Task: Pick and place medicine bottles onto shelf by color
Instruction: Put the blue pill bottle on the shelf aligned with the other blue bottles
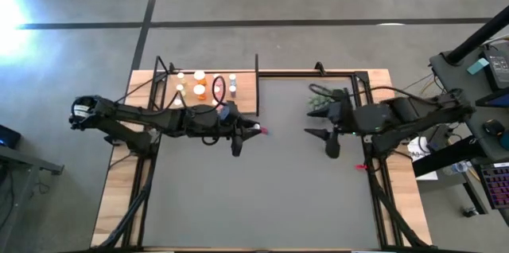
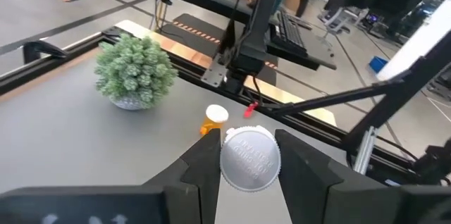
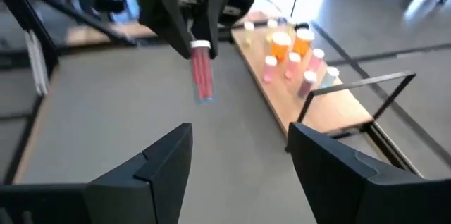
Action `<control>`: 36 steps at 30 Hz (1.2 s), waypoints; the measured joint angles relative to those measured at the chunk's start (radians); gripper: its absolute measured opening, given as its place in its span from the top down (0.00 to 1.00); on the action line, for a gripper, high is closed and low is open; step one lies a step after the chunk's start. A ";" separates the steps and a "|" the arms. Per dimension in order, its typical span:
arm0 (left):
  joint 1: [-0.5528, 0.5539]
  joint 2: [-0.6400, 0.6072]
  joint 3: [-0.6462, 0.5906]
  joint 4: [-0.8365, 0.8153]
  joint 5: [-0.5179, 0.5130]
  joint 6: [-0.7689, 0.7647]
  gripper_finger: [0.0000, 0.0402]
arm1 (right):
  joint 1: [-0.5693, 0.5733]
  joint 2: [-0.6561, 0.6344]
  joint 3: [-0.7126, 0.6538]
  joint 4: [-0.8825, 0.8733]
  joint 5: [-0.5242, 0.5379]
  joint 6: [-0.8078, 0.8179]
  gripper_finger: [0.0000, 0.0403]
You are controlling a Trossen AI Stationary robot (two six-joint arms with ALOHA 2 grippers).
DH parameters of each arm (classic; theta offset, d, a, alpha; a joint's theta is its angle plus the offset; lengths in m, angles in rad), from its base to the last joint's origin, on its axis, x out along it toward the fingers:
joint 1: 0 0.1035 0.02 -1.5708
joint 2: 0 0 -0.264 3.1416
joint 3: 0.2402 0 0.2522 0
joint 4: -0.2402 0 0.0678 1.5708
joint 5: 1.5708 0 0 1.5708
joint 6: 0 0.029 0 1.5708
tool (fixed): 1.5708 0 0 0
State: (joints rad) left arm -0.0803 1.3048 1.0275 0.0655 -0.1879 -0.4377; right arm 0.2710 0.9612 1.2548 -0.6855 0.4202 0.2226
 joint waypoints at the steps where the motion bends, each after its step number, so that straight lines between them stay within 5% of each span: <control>1: 0.006 0.000 0.000 0.002 0.000 0.000 0.74 | 0.000 -0.038 -0.051 0.054 0.000 0.000 0.44; 15: 0.112 0.000 0.000 -0.016 0.000 0.000 0.74 | 0.000 -0.394 -0.606 0.673 0.137 -0.179 0.44; 36: 0.218 0.009 0.006 -0.468 -0.006 -0.080 0.74 | 0.000 -0.470 -0.923 0.749 0.334 0.070 0.44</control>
State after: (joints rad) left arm 0.1376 1.3140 1.0333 -0.4029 -0.1934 -0.5179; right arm 0.2714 0.4915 0.3317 0.0639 0.7539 0.2927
